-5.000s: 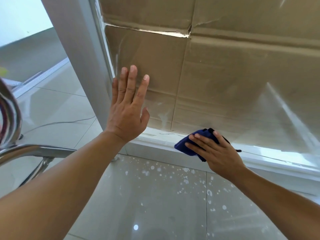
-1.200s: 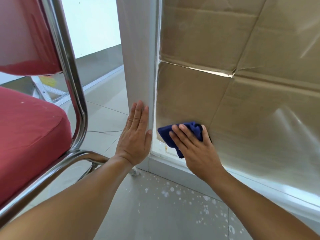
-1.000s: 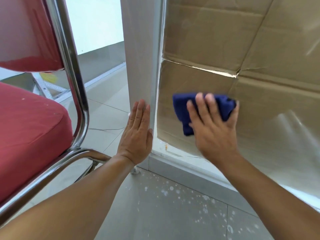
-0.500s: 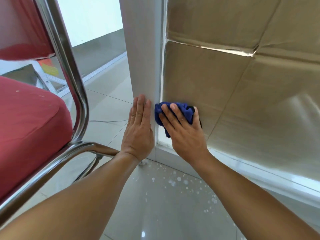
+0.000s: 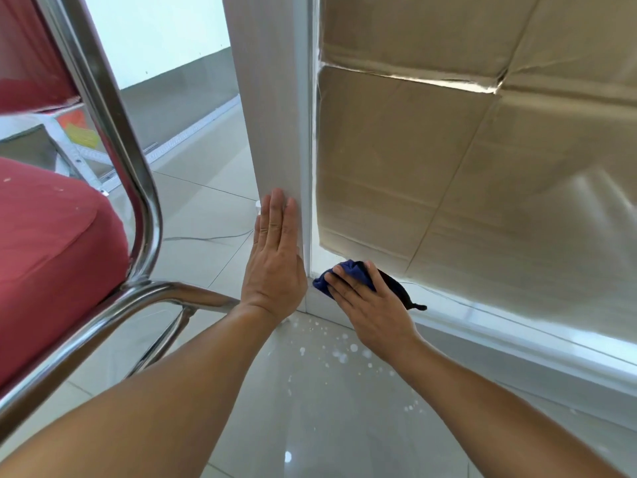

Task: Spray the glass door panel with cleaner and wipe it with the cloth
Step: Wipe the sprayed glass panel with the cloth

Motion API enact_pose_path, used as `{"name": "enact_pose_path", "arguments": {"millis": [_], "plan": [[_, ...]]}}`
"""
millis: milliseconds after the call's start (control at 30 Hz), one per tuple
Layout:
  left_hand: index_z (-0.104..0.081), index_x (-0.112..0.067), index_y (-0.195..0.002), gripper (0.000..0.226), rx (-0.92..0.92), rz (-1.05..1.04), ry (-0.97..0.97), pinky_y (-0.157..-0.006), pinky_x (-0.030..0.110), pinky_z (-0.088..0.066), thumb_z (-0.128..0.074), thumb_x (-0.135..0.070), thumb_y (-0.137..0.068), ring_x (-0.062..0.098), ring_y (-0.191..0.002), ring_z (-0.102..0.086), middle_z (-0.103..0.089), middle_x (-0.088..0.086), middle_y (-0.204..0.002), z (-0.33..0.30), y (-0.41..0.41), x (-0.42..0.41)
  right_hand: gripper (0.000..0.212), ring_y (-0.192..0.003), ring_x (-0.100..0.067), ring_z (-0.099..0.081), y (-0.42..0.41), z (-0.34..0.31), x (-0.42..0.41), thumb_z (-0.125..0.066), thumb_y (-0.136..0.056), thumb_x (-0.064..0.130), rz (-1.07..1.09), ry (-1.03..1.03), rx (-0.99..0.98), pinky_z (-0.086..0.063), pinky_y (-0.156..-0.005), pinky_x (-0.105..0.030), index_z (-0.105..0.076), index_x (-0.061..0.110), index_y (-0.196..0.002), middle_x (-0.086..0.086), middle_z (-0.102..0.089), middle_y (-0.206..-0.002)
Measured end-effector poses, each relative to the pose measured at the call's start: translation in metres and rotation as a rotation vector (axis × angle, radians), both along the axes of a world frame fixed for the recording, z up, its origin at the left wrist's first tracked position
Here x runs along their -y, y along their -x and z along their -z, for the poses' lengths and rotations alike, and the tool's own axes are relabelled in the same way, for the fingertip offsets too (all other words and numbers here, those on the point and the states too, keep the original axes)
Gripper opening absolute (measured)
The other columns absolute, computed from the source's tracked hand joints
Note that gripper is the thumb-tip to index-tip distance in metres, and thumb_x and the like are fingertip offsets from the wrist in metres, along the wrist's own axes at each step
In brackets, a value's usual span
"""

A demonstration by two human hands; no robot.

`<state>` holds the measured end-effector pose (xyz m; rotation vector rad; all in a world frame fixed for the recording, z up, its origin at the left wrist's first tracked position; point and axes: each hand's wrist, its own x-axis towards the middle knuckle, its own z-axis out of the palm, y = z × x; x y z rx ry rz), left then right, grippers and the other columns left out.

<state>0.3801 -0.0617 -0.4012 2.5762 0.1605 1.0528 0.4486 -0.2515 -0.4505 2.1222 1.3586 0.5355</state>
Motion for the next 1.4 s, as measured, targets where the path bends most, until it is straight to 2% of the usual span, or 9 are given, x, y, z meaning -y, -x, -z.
{"name": "enact_pose_path", "arguments": {"millis": [200, 367, 633, 767, 867, 1000, 1100, 1300, 1400], "plan": [[-0.001, -0.006, -0.155, 0.09, -0.016, 0.002, 0.023, -0.124, 0.048, -0.009, -0.051, 0.011, -0.082, 0.025, -0.153, 0.009, 0.007, 0.008, -0.163, 0.005, 0.0, 0.003, 0.067, -0.156, -0.033, 0.006, 0.014, 0.008, -0.005, -0.017, -0.098, 0.021, 0.056, -0.027, -0.083, 0.031, -0.106, -0.066, -0.005, 0.003, -0.161, -0.011, -0.004, -0.171], [-0.001, -0.002, -0.155, 0.075, -0.072, 0.006, 0.025, -0.122, 0.054, -0.016, -0.04, -0.002, -0.09, 0.028, -0.152, 0.007, 0.006, 0.012, -0.163, 0.005, 0.001, 0.009, 0.065, -0.156, -0.03, 0.01, 0.02, 0.008, -0.037, -0.023, -0.106, 0.029, 0.074, -0.037, -0.11, 0.008, -0.121, -0.062, -0.001, 0.004, -0.161, -0.011, 0.001, -0.171], [0.005, -0.003, -0.155, 0.083, -0.104, -0.035, -0.057, -0.123, 0.036, 0.009, -0.045, 0.002, -0.088, 0.024, -0.152, 0.011, 0.01, 0.009, -0.163, 0.0, 0.007, 0.013, 0.069, -0.155, -0.031, -0.01, 0.012, 0.013, 0.023, -0.031, -0.105, 0.03, 0.068, 0.002, -0.02, -0.026, -0.116, -0.051, -0.002, 0.002, -0.161, -0.011, -0.005, -0.17], [0.005, -0.004, -0.155, 0.084, -0.113, 0.011, -0.126, -0.124, 0.041, 0.007, -0.044, 0.0, -0.086, 0.027, -0.152, 0.009, 0.008, 0.012, -0.163, -0.003, 0.007, 0.024, 0.07, -0.144, -0.034, -0.015, 0.004, 0.018, 0.071, -0.042, -0.101, 0.031, 0.179, 0.068, -0.022, -0.025, -0.104, -0.051, -0.017, 0.004, -0.16, -0.008, -0.02, -0.168], [0.002, -0.003, -0.155, 0.088, -0.093, 0.058, -0.17, -0.124, 0.043, 0.004, -0.05, 0.005, -0.085, 0.031, -0.153, 0.004, 0.003, 0.016, -0.164, -0.011, 0.006, 0.037, 0.053, -0.141, -0.027, -0.021, 0.002, 0.013, 0.106, -0.043, -0.099, 0.027, 0.212, 0.024, -0.048, -0.022, -0.108, -0.051, -0.048, 0.015, -0.151, 0.002, -0.043, -0.159], [-0.004, 0.0, -0.155, 0.084, -0.077, 0.116, -0.202, -0.124, 0.048, -0.002, -0.051, 0.005, -0.085, 0.034, -0.152, 0.0, -0.002, 0.019, -0.164, -0.02, 0.006, 0.057, 0.069, -0.146, -0.035, -0.018, 0.008, 0.002, 0.158, -0.041, -0.104, 0.029, 0.284, 0.144, -0.106, -0.035, -0.103, -0.051, -0.012, 0.008, -0.162, -0.008, -0.012, -0.17], [-0.007, 0.002, -0.154, 0.078, -0.089, 0.159, -0.211, -0.124, 0.051, -0.005, -0.046, 0.0, -0.086, 0.034, -0.152, 0.0, -0.001, 0.018, -0.164, -0.02, 0.005, 0.077, 0.072, -0.15, -0.034, -0.014, 0.013, -0.008, 0.183, -0.035, -0.107, 0.029, 0.317, 0.155, -0.165, -0.033, -0.105, -0.054, 0.008, 0.007, -0.16, -0.008, 0.006, -0.171], [-0.008, 0.003, -0.154, 0.081, -0.056, 0.379, -0.296, -0.123, 0.053, -0.01, -0.052, 0.0, -0.085, 0.036, -0.152, -0.004, 0.0, 0.016, -0.164, -0.007, -0.006, 0.123, 0.072, -0.152, -0.034, -0.012, 0.017, -0.006, 0.216, -0.032, -0.107, 0.031, 0.422, 0.118, -0.204, -0.031, -0.106, -0.053, 0.014, 0.009, -0.158, -0.005, 0.008, -0.171], [-0.014, 0.003, -0.153, 0.083, -0.052, 0.496, -0.382, -0.121, 0.056, -0.016, -0.061, -0.001, -0.083, 0.039, -0.151, -0.011, -0.012, 0.023, -0.162, -0.001, -0.014, 0.142, 0.071, -0.15, -0.034, -0.019, 0.014, -0.001, 0.239, -0.038, -0.105, 0.033, 0.472, 0.092, -0.214, -0.034, -0.105, -0.054, 0.0, 0.013, -0.162, -0.004, -0.001, -0.171]]}}
